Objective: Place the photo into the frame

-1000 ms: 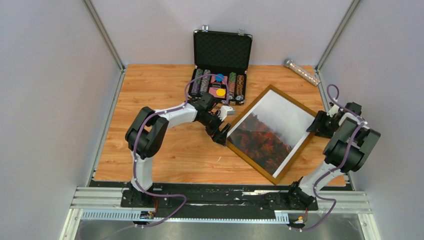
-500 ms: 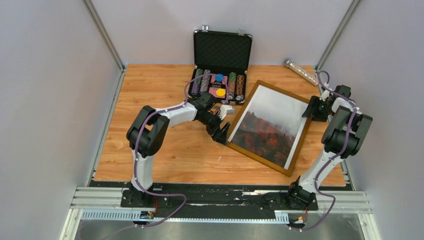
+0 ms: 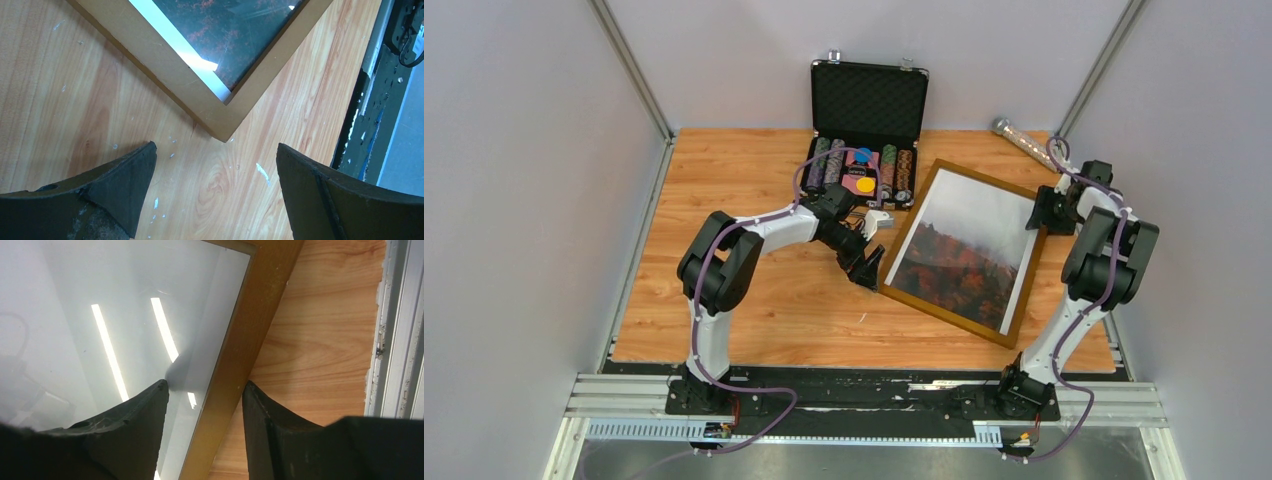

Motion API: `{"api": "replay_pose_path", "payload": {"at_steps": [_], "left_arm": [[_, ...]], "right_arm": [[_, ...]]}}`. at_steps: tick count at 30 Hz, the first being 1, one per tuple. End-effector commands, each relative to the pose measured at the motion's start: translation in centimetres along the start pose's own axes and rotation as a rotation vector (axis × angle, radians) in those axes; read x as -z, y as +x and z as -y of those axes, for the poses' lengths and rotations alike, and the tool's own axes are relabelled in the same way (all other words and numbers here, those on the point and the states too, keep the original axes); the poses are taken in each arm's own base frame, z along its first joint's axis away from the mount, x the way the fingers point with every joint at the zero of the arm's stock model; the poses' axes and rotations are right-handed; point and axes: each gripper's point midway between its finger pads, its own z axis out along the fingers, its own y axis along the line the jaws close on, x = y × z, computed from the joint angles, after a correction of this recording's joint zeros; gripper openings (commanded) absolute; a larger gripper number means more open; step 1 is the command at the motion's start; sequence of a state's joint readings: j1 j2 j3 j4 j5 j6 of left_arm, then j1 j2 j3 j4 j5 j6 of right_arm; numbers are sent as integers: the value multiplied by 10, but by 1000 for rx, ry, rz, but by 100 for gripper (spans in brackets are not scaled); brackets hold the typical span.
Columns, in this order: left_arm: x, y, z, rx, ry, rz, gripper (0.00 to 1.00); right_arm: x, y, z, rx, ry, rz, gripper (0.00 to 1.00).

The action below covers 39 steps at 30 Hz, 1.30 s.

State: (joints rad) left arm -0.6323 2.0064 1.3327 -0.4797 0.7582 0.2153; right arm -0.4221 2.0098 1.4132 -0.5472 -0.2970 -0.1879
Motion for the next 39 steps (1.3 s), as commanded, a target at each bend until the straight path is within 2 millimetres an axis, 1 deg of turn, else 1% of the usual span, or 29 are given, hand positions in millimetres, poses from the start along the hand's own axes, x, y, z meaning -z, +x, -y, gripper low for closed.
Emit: {"api": "replay_pose_path", "payload": {"at_steps": [1, 8, 12, 15, 23, 32, 39], "left_arm": [[-13, 47, -8, 61, -28, -135, 100], [-9, 50, -5, 47, -33, -142, 100], [-5, 48, -2, 30, -33, -137, 100], [-4, 48, -2, 26, -36, -138, 100], [-5, 50, -6, 32, -55, -144, 100], [-6, 53, -12, 35, -86, -155, 100], [-5, 54, -20, 39, -128, -161, 100]], "right_arm": [[-7, -11, -71, 93, -197, 23, 52], [-4, -9, -107, 156, -268, 21, 51], [-5, -5, -123, 183, -292, 10, 50], [-6, -3, -130, 192, -303, 4, 50], [-9, -7, -146, 210, -321, 2, 50], [-19, -20, -175, 242, -362, -4, 50], [-20, -37, -198, 269, -414, 11, 52]]}}
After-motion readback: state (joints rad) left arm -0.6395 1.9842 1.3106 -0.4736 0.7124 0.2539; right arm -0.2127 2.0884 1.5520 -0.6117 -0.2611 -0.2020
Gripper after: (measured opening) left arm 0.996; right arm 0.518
